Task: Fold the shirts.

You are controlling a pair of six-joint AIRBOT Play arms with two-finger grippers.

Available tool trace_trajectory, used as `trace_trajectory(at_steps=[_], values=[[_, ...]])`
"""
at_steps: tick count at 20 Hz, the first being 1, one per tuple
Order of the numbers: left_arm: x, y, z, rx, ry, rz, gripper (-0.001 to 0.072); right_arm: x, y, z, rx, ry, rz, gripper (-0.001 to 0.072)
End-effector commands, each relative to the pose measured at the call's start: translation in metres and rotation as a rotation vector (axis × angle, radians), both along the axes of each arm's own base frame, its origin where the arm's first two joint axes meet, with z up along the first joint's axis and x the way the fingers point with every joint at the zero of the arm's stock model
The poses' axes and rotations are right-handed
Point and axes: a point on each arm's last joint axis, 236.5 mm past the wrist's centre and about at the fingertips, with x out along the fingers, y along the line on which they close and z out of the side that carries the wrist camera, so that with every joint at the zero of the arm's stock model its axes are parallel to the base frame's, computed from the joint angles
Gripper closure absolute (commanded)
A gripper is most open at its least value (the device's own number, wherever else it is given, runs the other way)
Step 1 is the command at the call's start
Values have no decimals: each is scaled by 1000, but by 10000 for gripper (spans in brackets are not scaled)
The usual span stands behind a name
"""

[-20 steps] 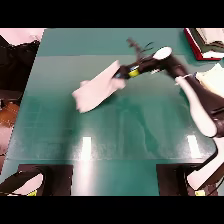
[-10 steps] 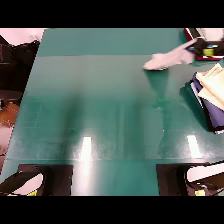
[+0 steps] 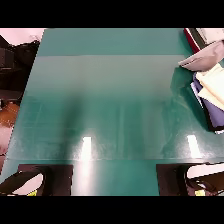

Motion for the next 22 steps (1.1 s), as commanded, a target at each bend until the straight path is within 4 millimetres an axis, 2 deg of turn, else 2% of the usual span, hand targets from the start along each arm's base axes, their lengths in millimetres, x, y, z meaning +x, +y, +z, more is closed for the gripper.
trace_trajectory(at_steps=[1,3,5,7,9,13,17,19,22], values=[[-4,-1,-2,-2,18,-2,684,-3,-11,54,-73,-124,3,704],[-4,0,-2,-2,18,-2,684,-11,-7,89,-119,-173,29,704],[-4,-1,-3,-2,20,-2,684,-24,-5,110,-141,-189,42,704],[-4,-1,-3,-2,21,-3,684,-41,-13,117,-142,-185,9,704],[-4,-1,-3,-1,21,-3,684,-62,-25,113,-144,-147,-30,704],[-4,-1,-3,3,18,-10,684,-115,-53,85,-192,30,-135,703],[-4,-1,-3,4,20,-11,684,-166,-60,48,-106,183,-193,701],[-4,-1,-3,12,17,-23,684,-196,-65,19,-45,290,-248,700],[-4,0,-3,18,15,-32,683,-254,-86,-29,40,489,-437,699]])
